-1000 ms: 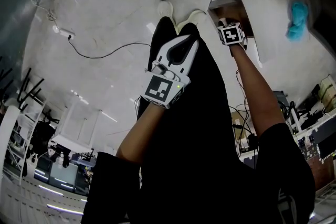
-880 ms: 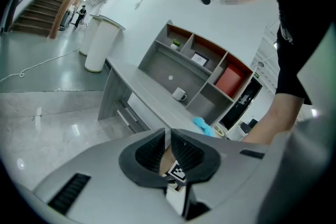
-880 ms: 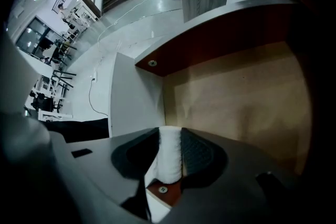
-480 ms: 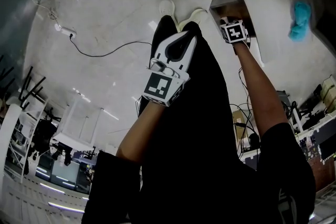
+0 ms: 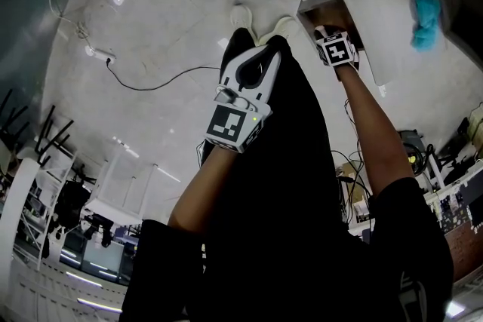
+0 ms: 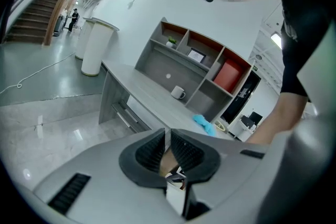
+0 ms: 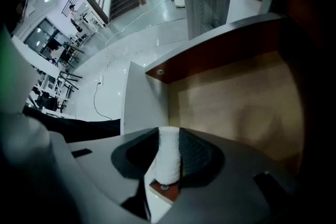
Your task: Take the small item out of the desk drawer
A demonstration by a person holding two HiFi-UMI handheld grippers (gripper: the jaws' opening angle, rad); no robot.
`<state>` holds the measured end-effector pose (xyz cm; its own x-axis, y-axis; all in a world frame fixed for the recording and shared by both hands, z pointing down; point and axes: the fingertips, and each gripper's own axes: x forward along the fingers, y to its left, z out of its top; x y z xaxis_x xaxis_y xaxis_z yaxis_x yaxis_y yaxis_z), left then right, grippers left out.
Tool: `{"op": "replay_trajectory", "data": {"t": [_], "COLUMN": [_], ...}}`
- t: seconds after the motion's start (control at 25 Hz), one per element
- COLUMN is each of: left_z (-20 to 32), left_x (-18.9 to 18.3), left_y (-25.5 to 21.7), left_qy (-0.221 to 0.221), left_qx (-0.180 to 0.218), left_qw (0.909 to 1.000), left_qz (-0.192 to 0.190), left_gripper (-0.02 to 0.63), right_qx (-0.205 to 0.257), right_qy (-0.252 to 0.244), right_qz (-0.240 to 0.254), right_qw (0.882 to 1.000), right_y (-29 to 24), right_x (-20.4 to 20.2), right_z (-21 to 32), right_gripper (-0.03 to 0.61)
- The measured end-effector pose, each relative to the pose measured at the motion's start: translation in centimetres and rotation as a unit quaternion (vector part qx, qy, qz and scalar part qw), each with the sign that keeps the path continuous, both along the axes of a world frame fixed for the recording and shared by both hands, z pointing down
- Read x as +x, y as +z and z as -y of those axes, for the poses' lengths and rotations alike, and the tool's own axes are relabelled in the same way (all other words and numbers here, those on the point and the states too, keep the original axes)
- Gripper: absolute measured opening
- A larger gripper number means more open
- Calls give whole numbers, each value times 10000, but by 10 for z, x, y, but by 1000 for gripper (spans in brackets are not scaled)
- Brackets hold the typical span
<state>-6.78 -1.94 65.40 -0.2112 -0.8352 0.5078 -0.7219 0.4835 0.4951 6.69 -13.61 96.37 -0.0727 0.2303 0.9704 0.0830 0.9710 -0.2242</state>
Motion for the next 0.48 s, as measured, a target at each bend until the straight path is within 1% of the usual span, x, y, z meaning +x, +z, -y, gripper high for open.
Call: {"op": "replay_trajectory", "data": {"t": [0.16, 0.32, 0.48], "left_z": [1, 0, 2], "left_x": [1, 0, 4], "left_y": [-17, -36, -54], "left_qy": [54, 83, 115], "left_qx": [5, 54, 120], "left_qw": [9999, 9995, 9993], "left_qz": [155, 303, 338], "left_gripper": [35, 35, 35], "right_qx": [62, 130, 188], "right_qy": [226, 504, 767], "right_qz": [202, 474, 735], "right_qw": [9995, 9975, 9942], "right_y": [-18, -49, -76], "right_x": [2, -4, -6], "right_z": [2, 6, 12], "right_gripper": [117, 117, 117]}}
